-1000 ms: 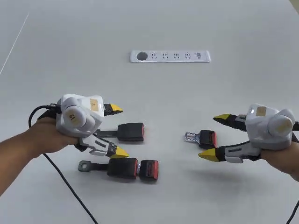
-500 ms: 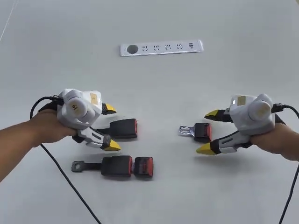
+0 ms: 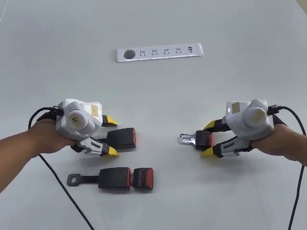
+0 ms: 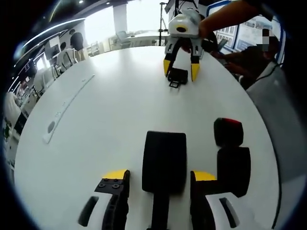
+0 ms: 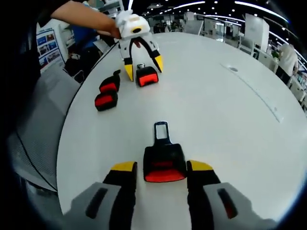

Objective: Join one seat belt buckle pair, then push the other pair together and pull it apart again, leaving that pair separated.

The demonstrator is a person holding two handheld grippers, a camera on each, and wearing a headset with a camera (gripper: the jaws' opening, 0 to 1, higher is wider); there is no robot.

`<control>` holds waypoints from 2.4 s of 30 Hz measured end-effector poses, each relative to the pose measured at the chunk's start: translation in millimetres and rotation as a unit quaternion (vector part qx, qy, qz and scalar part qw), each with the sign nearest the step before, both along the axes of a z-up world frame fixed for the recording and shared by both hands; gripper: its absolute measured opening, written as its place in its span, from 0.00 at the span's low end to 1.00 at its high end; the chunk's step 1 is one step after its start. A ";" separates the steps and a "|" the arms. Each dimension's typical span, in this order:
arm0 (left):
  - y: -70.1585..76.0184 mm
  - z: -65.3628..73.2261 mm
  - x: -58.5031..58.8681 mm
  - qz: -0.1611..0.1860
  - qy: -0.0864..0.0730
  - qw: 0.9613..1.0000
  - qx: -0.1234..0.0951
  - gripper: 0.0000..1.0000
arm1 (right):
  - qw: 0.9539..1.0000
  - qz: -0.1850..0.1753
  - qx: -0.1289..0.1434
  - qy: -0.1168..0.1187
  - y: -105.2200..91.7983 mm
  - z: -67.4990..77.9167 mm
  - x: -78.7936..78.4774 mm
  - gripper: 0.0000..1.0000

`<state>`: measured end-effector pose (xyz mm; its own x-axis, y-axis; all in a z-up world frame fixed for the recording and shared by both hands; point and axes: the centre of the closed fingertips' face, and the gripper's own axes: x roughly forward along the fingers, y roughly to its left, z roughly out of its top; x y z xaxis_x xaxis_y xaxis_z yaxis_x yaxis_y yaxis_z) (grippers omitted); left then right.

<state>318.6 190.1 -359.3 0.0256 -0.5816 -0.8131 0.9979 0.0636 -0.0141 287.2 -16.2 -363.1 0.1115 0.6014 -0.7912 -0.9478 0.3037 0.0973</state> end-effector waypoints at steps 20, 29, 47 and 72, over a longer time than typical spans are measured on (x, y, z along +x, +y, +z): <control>-1.4 -1.6 -3.4 -0.076 0.005 0.997 0.028 0.34 | 0.998 0.027 -0.046 0.017 -2.4 -4.5 4.7 0.35; -2.1 -2.2 -2.6 -0.085 0.006 0.996 0.034 0.33 | 0.997 0.037 -0.059 0.027 1.0 -3.8 3.3 0.35; -2.1 -0.6 -6.2 -0.087 0.008 0.996 0.036 0.33 | 0.996 0.064 -0.052 0.021 34.8 -7.0 12.6 0.35; -0.1 -3.7 -6.1 -0.081 0.009 0.996 0.042 0.33 | 0.995 0.097 -0.007 0.007 111.9 -7.7 17.7 0.35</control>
<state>312.6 190.1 -363.0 -0.0771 -0.5065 -0.8588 0.9948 -0.0961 -0.0326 304.9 95.6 -370.8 -0.0175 0.5994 -0.8002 -0.9874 0.1156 0.1082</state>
